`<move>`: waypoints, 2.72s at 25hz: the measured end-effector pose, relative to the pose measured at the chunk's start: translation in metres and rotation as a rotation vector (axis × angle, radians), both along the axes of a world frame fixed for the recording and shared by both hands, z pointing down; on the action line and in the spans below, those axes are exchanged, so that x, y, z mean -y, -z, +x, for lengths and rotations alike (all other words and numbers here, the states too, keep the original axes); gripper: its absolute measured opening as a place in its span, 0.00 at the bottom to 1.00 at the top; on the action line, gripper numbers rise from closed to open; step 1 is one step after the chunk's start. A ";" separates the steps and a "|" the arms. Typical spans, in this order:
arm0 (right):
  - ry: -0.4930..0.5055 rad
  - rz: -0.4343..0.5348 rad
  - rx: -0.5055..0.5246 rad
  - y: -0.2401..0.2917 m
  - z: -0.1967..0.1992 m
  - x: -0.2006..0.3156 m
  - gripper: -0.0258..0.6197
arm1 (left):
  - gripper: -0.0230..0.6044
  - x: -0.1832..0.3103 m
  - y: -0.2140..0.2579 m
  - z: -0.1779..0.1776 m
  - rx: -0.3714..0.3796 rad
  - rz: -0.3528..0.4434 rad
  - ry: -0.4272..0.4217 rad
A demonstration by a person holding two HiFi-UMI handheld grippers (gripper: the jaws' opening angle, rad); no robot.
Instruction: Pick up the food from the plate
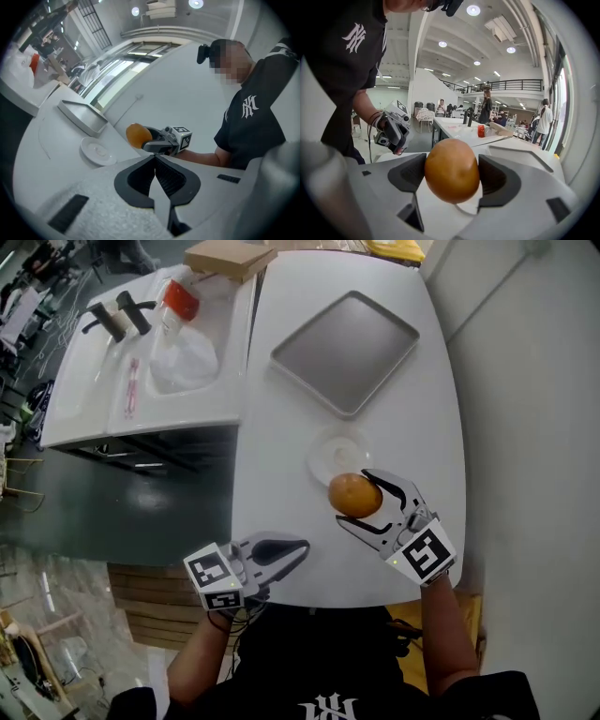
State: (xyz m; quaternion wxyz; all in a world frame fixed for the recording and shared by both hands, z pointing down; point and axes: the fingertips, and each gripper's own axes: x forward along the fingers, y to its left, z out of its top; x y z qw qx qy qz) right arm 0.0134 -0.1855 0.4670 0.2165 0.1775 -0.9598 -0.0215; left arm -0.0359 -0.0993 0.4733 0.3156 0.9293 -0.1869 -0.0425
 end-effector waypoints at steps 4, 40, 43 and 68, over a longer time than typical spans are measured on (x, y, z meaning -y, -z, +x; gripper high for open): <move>-0.037 0.017 0.081 0.041 0.007 -0.045 0.57 | 0.05 -0.035 0.035 -0.004 -0.005 0.064 -0.013; -0.122 -0.079 0.365 0.146 0.029 -0.217 0.57 | 0.05 -0.150 0.124 0.017 0.009 0.287 -0.076; -0.127 -0.076 0.396 0.139 0.056 -0.218 0.57 | 0.05 -0.146 0.125 0.038 0.038 0.267 -0.073; -0.023 -0.163 0.500 0.104 0.124 -0.274 0.57 | 0.05 -0.214 0.103 0.119 0.168 0.230 -0.032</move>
